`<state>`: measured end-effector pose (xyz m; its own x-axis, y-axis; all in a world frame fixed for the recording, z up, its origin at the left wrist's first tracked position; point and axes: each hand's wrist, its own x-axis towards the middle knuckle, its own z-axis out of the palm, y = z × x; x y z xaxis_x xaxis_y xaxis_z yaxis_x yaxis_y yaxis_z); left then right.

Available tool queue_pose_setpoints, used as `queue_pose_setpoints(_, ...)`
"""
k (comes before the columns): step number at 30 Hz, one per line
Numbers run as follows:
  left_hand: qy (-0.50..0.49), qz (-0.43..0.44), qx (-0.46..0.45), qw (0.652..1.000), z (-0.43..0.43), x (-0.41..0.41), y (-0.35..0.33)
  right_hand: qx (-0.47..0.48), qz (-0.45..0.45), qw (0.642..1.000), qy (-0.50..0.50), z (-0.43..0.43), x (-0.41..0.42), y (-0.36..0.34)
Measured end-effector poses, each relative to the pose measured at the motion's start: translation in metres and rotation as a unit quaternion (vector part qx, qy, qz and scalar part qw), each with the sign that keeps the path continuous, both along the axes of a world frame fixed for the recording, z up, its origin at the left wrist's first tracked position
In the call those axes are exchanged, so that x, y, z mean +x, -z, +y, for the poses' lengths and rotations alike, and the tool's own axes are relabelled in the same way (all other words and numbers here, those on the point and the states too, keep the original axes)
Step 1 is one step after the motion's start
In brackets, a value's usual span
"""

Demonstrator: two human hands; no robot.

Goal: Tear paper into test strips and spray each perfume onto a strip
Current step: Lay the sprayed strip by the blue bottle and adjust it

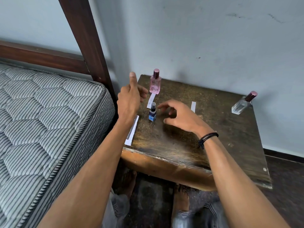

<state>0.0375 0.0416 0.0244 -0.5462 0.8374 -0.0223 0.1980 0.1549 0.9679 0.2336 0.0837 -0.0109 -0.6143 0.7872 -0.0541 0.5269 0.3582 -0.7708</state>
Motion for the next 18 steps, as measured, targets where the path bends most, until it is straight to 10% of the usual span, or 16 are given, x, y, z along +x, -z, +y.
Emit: queue_pose_setpoints(18,0.046,0.013,-0.127,0.991,0.004,0.011,0.012,0.091,-0.026,0.995,0.008,-0.011,-0.022,0.012)
